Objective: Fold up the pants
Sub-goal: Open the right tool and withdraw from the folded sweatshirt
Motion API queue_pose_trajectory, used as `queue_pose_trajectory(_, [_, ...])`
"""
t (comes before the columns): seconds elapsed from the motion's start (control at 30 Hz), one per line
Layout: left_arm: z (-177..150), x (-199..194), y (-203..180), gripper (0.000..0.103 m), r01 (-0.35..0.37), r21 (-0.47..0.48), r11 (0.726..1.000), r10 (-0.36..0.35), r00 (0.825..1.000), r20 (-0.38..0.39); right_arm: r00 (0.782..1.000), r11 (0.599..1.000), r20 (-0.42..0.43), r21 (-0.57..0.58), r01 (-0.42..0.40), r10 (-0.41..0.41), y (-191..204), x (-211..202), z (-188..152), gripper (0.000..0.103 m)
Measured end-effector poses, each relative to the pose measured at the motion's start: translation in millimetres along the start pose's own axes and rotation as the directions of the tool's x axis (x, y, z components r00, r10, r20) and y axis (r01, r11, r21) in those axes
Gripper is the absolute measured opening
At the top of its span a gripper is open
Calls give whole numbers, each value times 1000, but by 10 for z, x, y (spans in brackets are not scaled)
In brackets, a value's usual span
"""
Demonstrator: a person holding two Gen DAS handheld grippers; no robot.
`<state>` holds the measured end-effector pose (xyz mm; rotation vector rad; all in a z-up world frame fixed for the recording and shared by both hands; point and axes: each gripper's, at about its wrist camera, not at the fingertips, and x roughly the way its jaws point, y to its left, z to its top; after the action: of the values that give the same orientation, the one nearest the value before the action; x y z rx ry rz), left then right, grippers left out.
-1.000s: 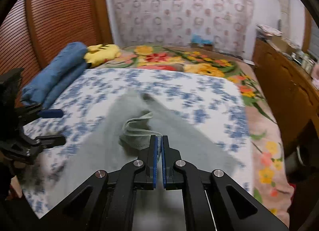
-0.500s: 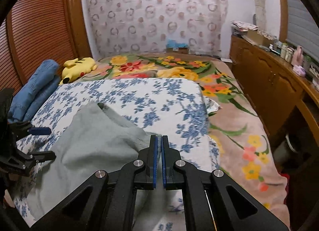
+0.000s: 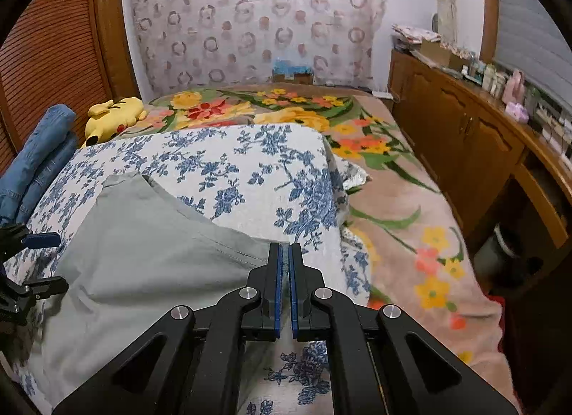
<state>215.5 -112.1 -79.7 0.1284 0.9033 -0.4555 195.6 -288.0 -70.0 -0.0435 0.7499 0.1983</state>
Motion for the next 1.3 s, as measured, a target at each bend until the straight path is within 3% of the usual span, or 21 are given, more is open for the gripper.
queue_pose_trajectory(0.1, [-26, -45, 3, 79, -3, -7, 1000, 3, 1000, 9, 1000, 1000, -2, 20, -6, 6, -19, -18, 4, 7])
queue_pose_trajectory(0.17, [-48, -71, 15, 79, -5, -10, 1000, 5, 1000, 14, 1000, 1000, -1, 29, 13, -13, -33, -57, -3, 24])
queue_pose_trajectory(0.2, [-63, -97, 15, 79, -5, -11, 1000, 5, 1000, 18, 1000, 999, 7, 38, 2, -2, -49, -95, -12, 26])
queue_pose_trajectory(0.63, [-313, -408, -36, 79, -7, -20, 1000, 9, 997, 74, 999, 999, 18, 21, -47, 47, 142, -583, -414, 28])
queue_pose_trajectory(0.73, [-407, -480, -57, 79, -9, -19, 1000, 10, 997, 80, 999, 999, 11, 18, -47, 47, 179, -685, -531, 37])
queue_pose_trajectory(1.3, [-913, -843, -208, 79, -29, -14, 999, 31, 992, 123, 997, 998, 32, 7, -70, 70, 356, -1286, -943, 37])
